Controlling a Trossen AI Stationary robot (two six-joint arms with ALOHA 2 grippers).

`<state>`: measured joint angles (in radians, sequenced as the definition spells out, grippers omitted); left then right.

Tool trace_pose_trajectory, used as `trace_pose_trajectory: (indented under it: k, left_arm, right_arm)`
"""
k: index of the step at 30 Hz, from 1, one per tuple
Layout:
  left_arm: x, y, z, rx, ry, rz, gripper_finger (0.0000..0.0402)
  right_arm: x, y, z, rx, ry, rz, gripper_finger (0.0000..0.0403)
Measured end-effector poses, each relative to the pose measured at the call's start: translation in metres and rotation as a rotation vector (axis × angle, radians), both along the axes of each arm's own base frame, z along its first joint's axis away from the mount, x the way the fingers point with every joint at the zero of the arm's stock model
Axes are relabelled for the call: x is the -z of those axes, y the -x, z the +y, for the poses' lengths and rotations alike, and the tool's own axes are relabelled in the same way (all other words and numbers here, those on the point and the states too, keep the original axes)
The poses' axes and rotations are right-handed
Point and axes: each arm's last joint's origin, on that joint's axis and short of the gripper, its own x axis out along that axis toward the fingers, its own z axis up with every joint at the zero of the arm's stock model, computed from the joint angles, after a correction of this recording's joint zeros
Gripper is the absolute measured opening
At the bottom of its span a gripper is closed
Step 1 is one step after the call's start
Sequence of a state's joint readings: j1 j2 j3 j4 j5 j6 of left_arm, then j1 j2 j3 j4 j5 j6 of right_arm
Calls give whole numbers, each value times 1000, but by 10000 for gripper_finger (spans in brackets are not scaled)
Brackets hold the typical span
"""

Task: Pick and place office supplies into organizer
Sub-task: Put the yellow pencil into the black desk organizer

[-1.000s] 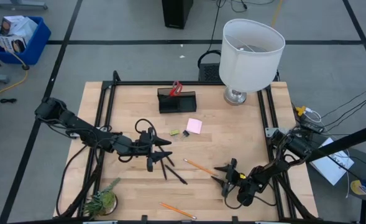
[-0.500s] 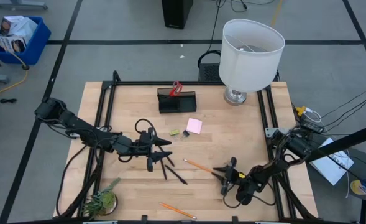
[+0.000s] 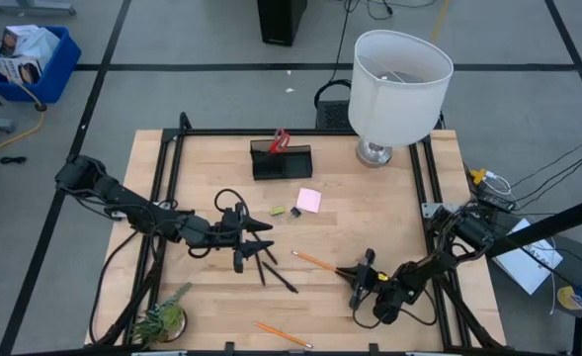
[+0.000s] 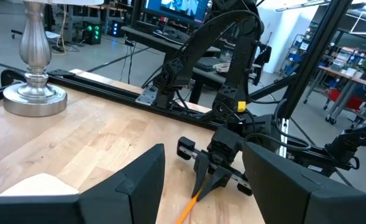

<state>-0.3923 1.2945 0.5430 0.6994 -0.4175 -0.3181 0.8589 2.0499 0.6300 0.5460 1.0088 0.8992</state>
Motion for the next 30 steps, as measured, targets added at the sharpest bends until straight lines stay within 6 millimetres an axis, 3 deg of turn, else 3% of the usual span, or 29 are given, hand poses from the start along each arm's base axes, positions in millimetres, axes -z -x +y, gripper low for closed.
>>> trace_pose_trajectory:
  k: [11,25,30]
  left_arm:
    - [-1,0,0,-1,6,-7,223]
    - [-1,0,0,-2,3,-7,223]
    - [-1,0,0,-2,2,-7,223]
  right_arm:
    - [-21,-8,0,-86,39,35,15]
    - [-27,-14,0,-132,68,24,15]
    - [-40,-17,1,-136,118,-23,15]
